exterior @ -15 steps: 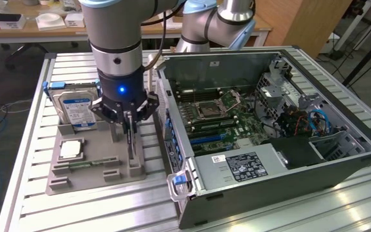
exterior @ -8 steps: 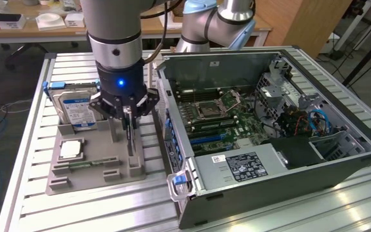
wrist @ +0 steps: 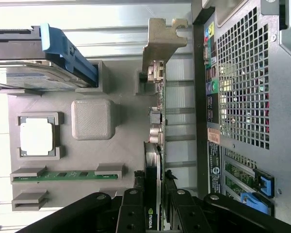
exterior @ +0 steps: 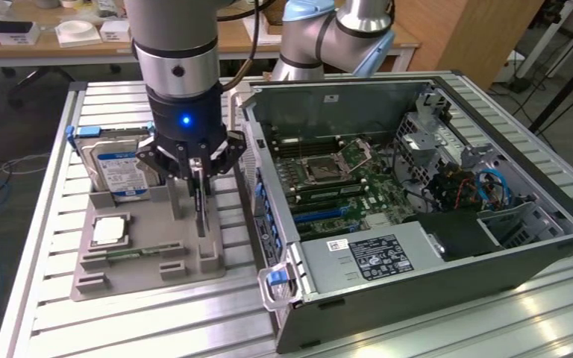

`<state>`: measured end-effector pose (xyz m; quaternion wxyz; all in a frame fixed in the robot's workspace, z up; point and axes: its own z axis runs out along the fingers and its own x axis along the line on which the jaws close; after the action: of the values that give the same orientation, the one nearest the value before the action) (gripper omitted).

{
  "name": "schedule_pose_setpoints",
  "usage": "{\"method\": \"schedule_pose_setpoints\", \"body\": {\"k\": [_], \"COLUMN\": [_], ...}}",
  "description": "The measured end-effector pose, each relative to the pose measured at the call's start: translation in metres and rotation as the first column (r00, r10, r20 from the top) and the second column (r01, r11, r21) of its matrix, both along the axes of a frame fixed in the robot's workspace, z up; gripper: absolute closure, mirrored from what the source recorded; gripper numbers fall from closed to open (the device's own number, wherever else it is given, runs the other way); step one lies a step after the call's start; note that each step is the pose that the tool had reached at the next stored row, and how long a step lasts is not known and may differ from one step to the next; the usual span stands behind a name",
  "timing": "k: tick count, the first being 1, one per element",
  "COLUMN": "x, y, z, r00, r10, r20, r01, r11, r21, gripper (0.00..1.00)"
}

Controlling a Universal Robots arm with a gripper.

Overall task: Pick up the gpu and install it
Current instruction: 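Pick up the gpu and move the gpu toward the slot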

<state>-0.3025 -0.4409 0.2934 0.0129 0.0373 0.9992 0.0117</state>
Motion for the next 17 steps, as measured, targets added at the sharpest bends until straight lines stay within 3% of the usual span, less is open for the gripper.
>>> {"method": "schedule_pose_setpoints", "body": {"k": [12, 17], "x": [0.0000, 0.0000], "y": [0.0000, 0.0000], "z": [0.0004, 0.0070], "r00": [1.0000, 1.0000], "r10": [0.000, 0.000], "r20": [-0.0001, -0.0001], "r01": [0.000, 0.000], "r11": [1.0000, 1.0000], "r21": [-0.0001, -0.0002], "gripper": [0.74, 0.74]}}
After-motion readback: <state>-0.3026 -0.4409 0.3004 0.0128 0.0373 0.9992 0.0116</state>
